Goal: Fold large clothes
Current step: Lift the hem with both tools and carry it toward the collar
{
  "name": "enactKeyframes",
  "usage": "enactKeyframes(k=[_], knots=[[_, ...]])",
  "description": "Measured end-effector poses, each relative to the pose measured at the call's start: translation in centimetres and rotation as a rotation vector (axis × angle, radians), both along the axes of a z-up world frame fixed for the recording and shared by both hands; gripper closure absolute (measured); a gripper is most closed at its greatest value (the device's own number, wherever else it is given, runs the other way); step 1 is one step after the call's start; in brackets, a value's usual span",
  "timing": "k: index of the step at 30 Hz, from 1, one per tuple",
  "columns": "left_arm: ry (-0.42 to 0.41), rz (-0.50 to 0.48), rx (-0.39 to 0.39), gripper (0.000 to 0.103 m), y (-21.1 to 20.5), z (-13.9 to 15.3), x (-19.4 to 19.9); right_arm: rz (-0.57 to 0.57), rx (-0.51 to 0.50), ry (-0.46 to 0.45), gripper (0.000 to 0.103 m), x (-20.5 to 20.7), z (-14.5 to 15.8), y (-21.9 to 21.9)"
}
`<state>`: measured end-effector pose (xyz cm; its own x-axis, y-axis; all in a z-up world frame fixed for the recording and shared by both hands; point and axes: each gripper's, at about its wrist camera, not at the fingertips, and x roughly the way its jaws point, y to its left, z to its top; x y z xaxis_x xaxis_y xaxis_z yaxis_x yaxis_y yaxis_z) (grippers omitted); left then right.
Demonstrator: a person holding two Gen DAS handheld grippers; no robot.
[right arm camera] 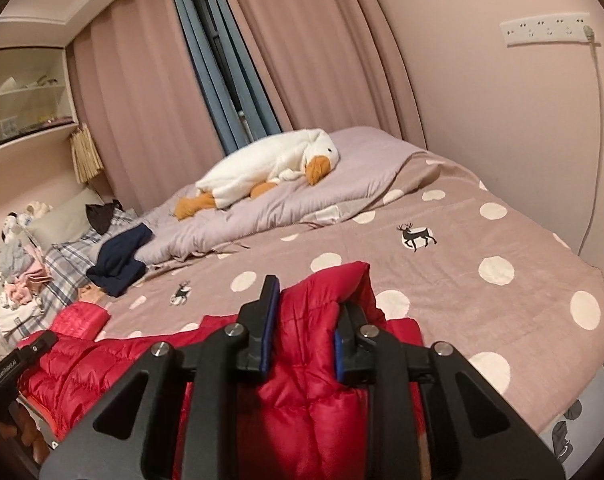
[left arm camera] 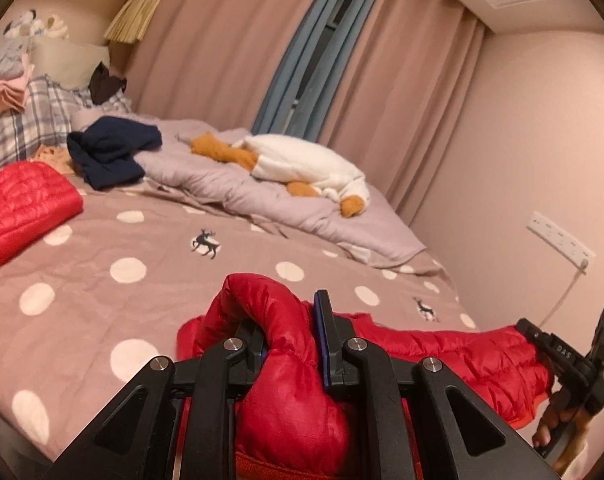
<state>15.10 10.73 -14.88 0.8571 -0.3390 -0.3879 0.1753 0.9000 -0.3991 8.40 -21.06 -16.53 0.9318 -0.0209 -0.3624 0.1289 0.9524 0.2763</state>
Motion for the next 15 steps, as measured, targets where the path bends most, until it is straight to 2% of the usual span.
enactKeyframes(k=[5,10,15], knots=[[0.081,0.023,-0.011,0.089,-0.9,-1.4,4.1,-0.032,0.026,0.077,0.077,4.2,-1.6,-0.6],[0.111,0.034,0.054,0.089,-2.0,-2.8,5.3,-0.046,0.023,0.121,0.076,6.1,-3.1,-0.9],[0.145,0.026,0.073,0.088,-2.1,-3.4,6.3,-0.06,0.026,0.152,0.076,7.2,-4.0,-0.9]])
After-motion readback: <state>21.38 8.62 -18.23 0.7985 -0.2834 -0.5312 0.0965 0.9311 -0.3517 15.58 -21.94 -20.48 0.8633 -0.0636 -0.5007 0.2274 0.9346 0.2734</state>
